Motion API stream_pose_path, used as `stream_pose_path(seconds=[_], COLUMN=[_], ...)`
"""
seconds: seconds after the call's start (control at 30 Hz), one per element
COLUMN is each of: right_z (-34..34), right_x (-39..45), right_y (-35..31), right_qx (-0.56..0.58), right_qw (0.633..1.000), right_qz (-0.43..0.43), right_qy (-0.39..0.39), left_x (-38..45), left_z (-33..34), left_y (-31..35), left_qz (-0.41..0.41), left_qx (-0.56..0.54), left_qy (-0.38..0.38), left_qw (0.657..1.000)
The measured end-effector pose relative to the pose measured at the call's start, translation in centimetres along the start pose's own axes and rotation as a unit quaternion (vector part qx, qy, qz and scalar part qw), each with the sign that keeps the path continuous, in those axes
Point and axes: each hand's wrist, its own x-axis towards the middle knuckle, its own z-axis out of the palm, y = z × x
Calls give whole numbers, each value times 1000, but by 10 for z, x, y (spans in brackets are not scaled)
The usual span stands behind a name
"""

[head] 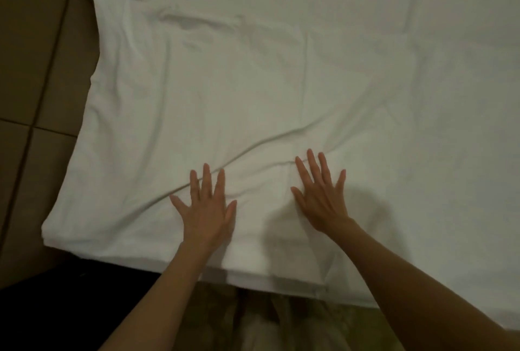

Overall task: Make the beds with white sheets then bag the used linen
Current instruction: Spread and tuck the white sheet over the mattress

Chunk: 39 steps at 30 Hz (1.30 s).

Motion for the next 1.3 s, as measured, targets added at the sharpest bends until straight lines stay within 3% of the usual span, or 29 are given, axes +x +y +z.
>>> stream_pose_path(seconds=[0.2, 0.27, 0.3, 0.37, 0.43, 0.5, 0.57, 0.63, 0.7, 0.73, 0.8, 0.87, 0.97, 1.03, 1.13, 1.2, 1.3], right_z=[35, 48, 52, 57, 53, 48, 47, 50, 52, 49, 41, 38, 48, 54, 48, 39, 40], right_x=[-84, -112, -124, -144, -159, -172, -182, -190, -189, -185, -178, -179, -193, -201, -196, -196, -204], right_y=[0, -9, -12, -17, -20, -22, -19, -12, -2, 2, 5, 7, 9, 13, 25, 30, 33], right_qx=[22, 48, 82, 175, 298, 436, 590, 700, 757, 779, 805, 820, 801, 782, 799, 807, 799], right_qw=[999, 996, 993, 976, 935, 842, 684, 528, 419, 378, 329, 314, 358, 390, 398, 413, 446], right_qz=[38, 51, 63, 99, 159, 296, 423, 481, 498, 494, 475, 446, 457, 476, 450, 423, 399], right_qy=[26, 50, 55, 80, 108, 119, 72, 23, 52, 83, 133, 173, 143, 101, 32, 5, 53], left_x=[-80, -98, -102, -111, -118, -121, -118, -112, -108, -108, -112, -122, -131, -128, -117, -114, -120], left_z=[49, 62, 70, 81, 82, 79, 74, 73, 71, 68, 64, 68, 77, 83, 82, 82, 87], left_y=[2, 1, 0, 1, 4, 10, 18, 28, 36, 39, 42, 37, 35, 41, 59, 71, 75], left_qz=[22, 21, 13, -66, -234, -325, -312, -297, -294, -287, -261, -230, -242, -286, -310, -288, -274], left_qx=[-2, -75, -162, -392, -590, -720, -769, -774, -757, -751, -745, -729, -713, -721, -754, -766, -763], left_qy=[-29, -18, 15, 75, 45, -41, -86, -79, -49, -31, 6, 27, 18, 13, -6, -17, 41], left_qw=[999, 997, 987, 915, 771, 612, 551, 553, 581, 594, 614, 644, 658, 631, 579, 574, 584])
